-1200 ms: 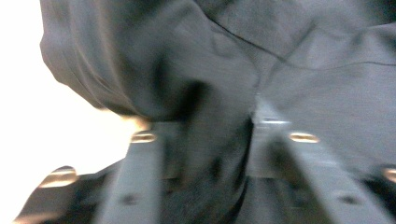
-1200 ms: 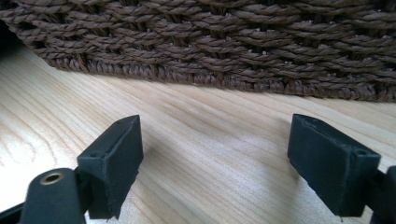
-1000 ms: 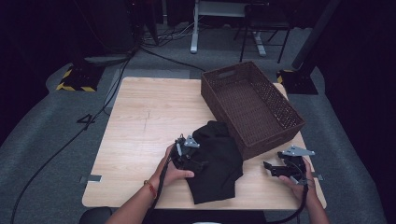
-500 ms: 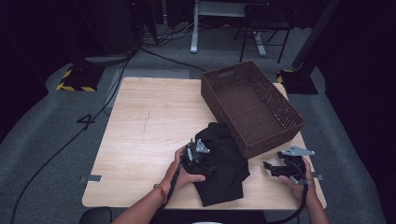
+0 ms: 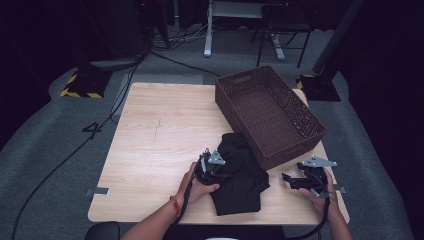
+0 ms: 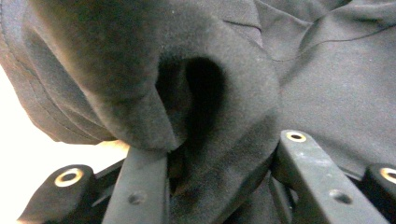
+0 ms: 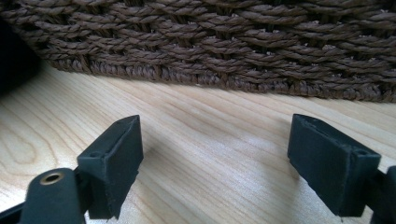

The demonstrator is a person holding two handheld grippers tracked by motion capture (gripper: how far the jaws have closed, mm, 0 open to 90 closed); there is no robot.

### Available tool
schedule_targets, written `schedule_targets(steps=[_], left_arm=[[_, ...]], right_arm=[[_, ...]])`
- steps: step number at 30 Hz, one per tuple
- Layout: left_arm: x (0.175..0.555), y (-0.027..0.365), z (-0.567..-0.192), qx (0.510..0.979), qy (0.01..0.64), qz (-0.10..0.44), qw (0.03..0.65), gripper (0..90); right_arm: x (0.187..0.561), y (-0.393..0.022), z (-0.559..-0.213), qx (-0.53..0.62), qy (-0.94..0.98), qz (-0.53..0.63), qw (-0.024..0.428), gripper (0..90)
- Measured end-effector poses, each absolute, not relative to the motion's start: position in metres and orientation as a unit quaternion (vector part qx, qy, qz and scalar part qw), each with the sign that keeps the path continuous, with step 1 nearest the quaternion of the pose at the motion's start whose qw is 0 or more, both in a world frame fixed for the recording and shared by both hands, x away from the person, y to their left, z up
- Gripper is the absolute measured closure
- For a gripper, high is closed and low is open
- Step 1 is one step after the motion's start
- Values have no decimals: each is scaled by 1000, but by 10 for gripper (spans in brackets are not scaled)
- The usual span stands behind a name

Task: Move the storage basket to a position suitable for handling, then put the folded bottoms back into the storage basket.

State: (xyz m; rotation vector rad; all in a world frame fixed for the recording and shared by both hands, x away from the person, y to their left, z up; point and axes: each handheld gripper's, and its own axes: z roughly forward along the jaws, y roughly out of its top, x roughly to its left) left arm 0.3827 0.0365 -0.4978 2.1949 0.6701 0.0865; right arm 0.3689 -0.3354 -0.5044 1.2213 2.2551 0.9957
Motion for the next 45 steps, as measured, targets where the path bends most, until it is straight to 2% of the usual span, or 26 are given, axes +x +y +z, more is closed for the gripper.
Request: schedule_targets(steps=[7, 28, 45], left_arm=[[382, 42, -496, 871, 251, 45, 420, 720], [381, 68, -478, 850, 250, 71, 458, 733], [376, 92, -442, 821, 252, 121, 497, 737]], right_arm=[[369, -336, -504, 435, 805, 355, 194, 186], [368, -336, -504, 433, 805, 356, 193, 186], [368, -336, -504, 435, 804, 356, 194, 186]])
